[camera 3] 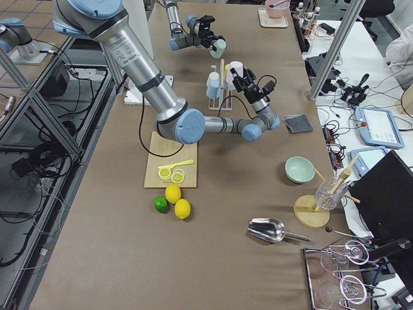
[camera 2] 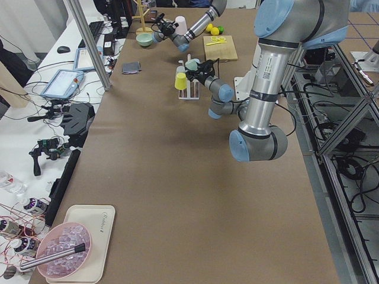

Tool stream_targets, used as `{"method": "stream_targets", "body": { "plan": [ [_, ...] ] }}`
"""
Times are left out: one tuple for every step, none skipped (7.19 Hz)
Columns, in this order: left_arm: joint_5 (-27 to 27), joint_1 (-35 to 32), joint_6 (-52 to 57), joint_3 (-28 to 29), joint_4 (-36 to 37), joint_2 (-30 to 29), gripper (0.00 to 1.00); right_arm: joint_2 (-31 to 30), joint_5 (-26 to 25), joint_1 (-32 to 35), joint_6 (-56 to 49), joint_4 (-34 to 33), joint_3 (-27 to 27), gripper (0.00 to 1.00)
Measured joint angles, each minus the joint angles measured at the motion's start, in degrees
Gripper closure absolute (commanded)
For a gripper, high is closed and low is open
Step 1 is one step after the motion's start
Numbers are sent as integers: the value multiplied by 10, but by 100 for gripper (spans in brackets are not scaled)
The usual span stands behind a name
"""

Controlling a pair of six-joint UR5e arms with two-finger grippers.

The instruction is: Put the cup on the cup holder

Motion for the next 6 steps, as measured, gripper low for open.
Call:
{"method": "stream_targets", "body": {
  "plan": [
    [-1, 0, 1, 10, 1, -10, 100, 5, 9, -1, -37, 0, -1, 98],
    [-2, 0, 1, 21, 2, -21, 100, 9, 15, 0, -80, 0, -2, 98],
    [-4, 1, 1, 27, 3, -28, 100, 9, 16, 1, -117, 0, -4, 98],
    [-5, 1, 1, 30, 3, -32, 100, 10, 16, 1, -139, -1, -8, 98],
    [-5, 1, 1, 31, 3, -35, 100, 12, 15, -1, -154, -2, -15, 98],
    [-5, 1, 1, 32, 3, -39, 100, 14, 14, -7, -165, -3, -21, 98]
  ]
}}
